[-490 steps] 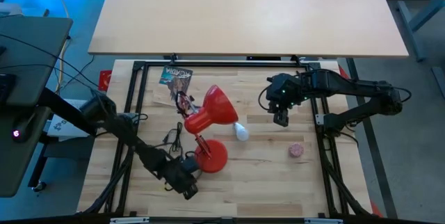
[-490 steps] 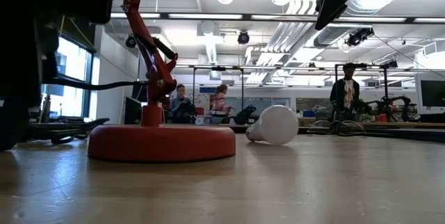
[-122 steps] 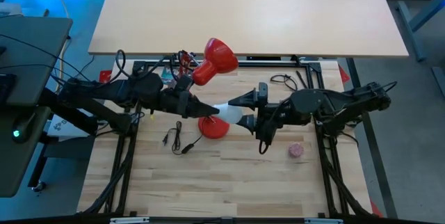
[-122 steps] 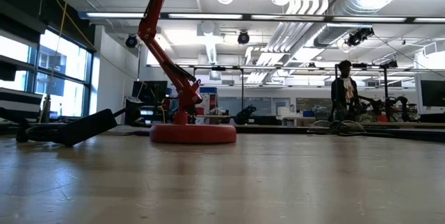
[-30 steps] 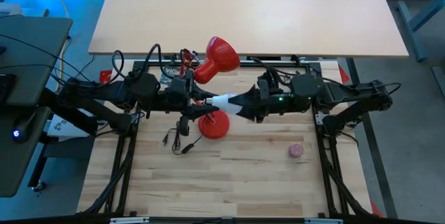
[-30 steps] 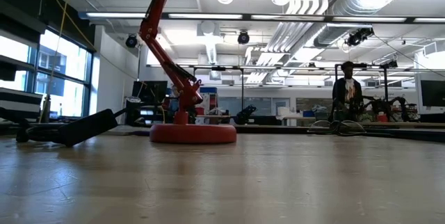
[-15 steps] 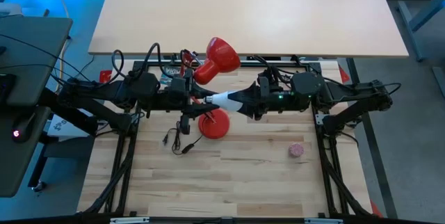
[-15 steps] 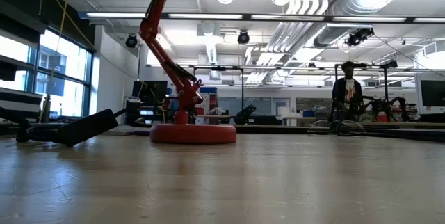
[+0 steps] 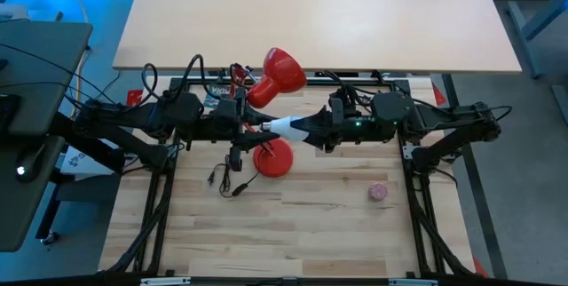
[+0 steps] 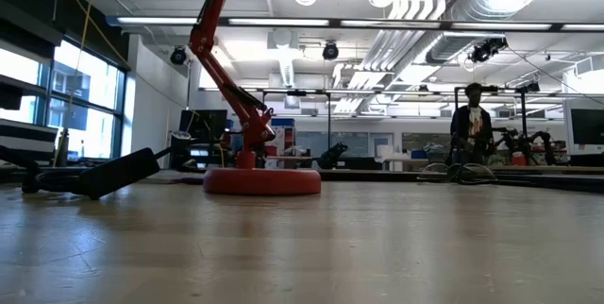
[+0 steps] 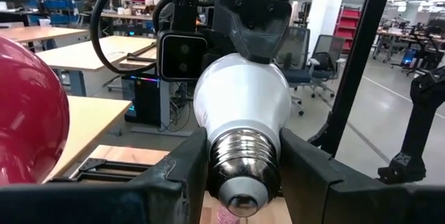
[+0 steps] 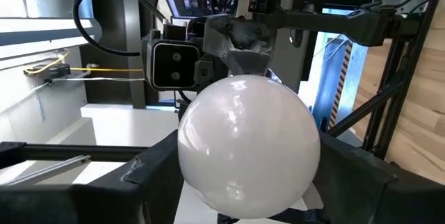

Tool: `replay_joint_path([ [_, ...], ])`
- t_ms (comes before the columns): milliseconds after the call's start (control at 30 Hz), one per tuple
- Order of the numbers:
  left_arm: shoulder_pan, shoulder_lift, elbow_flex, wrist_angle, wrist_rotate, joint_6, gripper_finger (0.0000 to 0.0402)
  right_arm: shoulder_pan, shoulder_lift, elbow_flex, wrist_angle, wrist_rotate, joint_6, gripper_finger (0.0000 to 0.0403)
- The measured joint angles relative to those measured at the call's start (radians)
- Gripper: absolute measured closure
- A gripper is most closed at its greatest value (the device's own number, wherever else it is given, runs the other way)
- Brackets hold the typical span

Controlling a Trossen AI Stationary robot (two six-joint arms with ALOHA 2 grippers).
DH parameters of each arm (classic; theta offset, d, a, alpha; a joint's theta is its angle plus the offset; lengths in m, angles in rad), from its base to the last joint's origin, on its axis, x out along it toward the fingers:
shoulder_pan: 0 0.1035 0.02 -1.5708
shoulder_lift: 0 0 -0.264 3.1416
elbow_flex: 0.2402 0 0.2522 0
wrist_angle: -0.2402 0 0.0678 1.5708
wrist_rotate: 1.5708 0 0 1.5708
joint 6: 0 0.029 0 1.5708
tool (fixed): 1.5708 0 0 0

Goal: Screw lightbulb
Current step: Insert the lightbulb on the lamp

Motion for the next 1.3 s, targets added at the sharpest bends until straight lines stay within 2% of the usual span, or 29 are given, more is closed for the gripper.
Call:
replay_joint_path([
  [200, -0.022, -0.018, 0.0, -0.029, 0.018, -0.042, 0.0221, 0.0, -0.004, 0.0, 0.002, -0.014, -0.066, 0.0145],
  [300, -0.034, -0.047, 0.0, -0.115, 0.018, -0.089, 0.0206, 0.0, -0.014, 0.0, 0.006, -0.026, -0.115, 0.0146],
  [433, -0.047, -0.094, 0.0, -0.256, -0.01, -0.182, 0.0199, -0.008, -0.041, 0.0, -0.015, -0.031, -0.194, 0.0146],
  [633, -0.106, -0.124, 0.0, -0.379, -0.02, -0.293, 0.0204, -0.032, -0.099, 0.0, -0.021, -0.03, -0.323, 0.0146],
  [733, -0.173, -0.114, 0.0, -0.455, -0.02, -0.389, 0.0219, -0.039, -0.133, 0.0, -0.021, -0.006, -0.392, 0.015],
  [833, -0.26, -0.091, -0.002, -0.522, -0.047, -0.504, 0.0252, -0.039, -0.167, 0.0, -0.018, 0.026, -0.476, 0.0158],
  [933, -0.339, -0.046, -0.038, -0.591, -0.165, -0.615, 0.0316, -0.041, -0.198, 0.0, -0.021, 0.07, -0.559, 0.0166],
  [1000, -0.367, -0.007, -0.088, -0.585, -0.244, -0.693, 0.0372, -0.047, -0.217, 0.0, -0.02, 0.091, -0.613, 0.0167],
  [1033, -0.372, 0.013, -0.118, -0.578, -0.271, -0.74, 0.0386, -0.05, -0.226, 0.0, -0.022, 0.098, -0.634, 0.0167],
  [1200, -0.35, 0.12, -0.265, -0.494, -0.371, -1.044, 0.0398, -0.074, -0.254, 0.0, -0.023, 0.121, -0.712, 0.0167],
  [1300, -0.318, 0.191, -0.346, -0.358, -0.416, -1.235, 0.04, -0.09, -0.261, 0.0, -0.029, 0.107, -0.724, 0.0167],
])
